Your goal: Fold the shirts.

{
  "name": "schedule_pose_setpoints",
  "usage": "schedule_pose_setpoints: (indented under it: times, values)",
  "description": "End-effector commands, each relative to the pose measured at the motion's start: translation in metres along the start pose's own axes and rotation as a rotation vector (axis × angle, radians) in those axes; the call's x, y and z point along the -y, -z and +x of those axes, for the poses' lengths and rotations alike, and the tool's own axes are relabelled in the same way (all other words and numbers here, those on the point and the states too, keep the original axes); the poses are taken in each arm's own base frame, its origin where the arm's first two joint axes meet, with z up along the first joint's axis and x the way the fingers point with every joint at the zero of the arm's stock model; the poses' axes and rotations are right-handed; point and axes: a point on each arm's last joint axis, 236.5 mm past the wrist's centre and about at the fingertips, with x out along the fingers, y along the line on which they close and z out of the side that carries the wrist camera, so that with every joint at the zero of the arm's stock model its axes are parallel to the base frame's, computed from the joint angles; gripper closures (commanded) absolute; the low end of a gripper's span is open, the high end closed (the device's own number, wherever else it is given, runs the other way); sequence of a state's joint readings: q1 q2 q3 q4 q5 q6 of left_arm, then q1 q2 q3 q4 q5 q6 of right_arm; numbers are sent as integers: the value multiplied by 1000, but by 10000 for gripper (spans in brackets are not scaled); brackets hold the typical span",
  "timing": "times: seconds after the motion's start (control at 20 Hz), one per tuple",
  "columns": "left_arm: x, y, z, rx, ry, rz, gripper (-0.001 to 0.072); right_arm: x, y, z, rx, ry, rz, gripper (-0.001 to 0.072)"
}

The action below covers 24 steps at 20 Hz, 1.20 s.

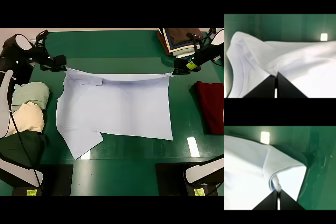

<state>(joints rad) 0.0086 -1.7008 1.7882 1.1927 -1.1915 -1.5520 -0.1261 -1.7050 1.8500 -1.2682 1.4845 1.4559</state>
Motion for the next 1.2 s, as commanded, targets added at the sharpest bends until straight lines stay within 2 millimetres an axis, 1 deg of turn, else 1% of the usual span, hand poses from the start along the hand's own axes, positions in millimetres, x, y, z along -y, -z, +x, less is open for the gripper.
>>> schedule_pose_setpoints:
  times: [0.0, 0.2, 0.25, 0.3, 0.35, 0.4, 0.45, 0.5, 0.55, 0.65, 0.7, 0.8, 0.85, 0.9, 0.95, 1.05, 1.15]
  values:
    - [-16, 29, 9, -113, 25, 35, 685, 2, 19, 18, -69, -8, 5, 696]
    - [-30, 64, 36, -193, 16, 3, 684, 1, 44, 43, -111, -14, 29, 695]
    - [-35, 70, 40, -209, 6, -1, 684, -3, 48, 47, -116, -33, 41, 669]
    - [-40, 73, 40, -217, -13, 5, 682, -9, 49, 48, -117, -57, 50, 473]
    - [-43, 73, 39, -218, -30, 11, 674, -11, 48, 46, -113, -70, 54, 338]
    - [-45, 74, 35, -226, -43, 22, 419, -11, 47, 39, -113, -80, 58, 335]
    - [-47, 77, 27, -248, -53, 23, 203, -9, 48, 30, -114, -78, 59, 335]
    - [-49, 81, 15, -265, -59, 22, 220, -9, 51, 21, -109, -77, 60, 335]
    - [-49, 86, 4, -284, -65, 26, 220, -8, 56, 10, -105, -75, 64, 336]
    - [-56, 103, -18, -297, -115, 33, 220, -9, 77, -8, -95, -72, 71, 335]
    - [-60, 119, -28, -302, -142, 25, 220, -13, 91, -15, -93, -72, 56, 335]
    - [-63, 165, -40, -330, -166, 5, 220, -20, 115, -22, -84, -73, 40, 335]
    - [-64, 193, -44, -349, -169, -16, 220, -24, 125, -23, -83, -73, 35, 336]
    - [-65, 226, -48, -379, -170, -31, 220, -28, 134, -24, -75, -72, 31, 336]
    - [-66, 258, -50, -409, -172, -50, 220, -31, 140, -23, -65, -72, 26, 336]
    - [-67, 310, -53, -450, -178, -105, 220, -38, 148, -22, -41, -72, 9, 336]
    - [-61, 343, -50, -466, -147, -145, 220, -47, 154, -22, -42, -77, -14, 336]
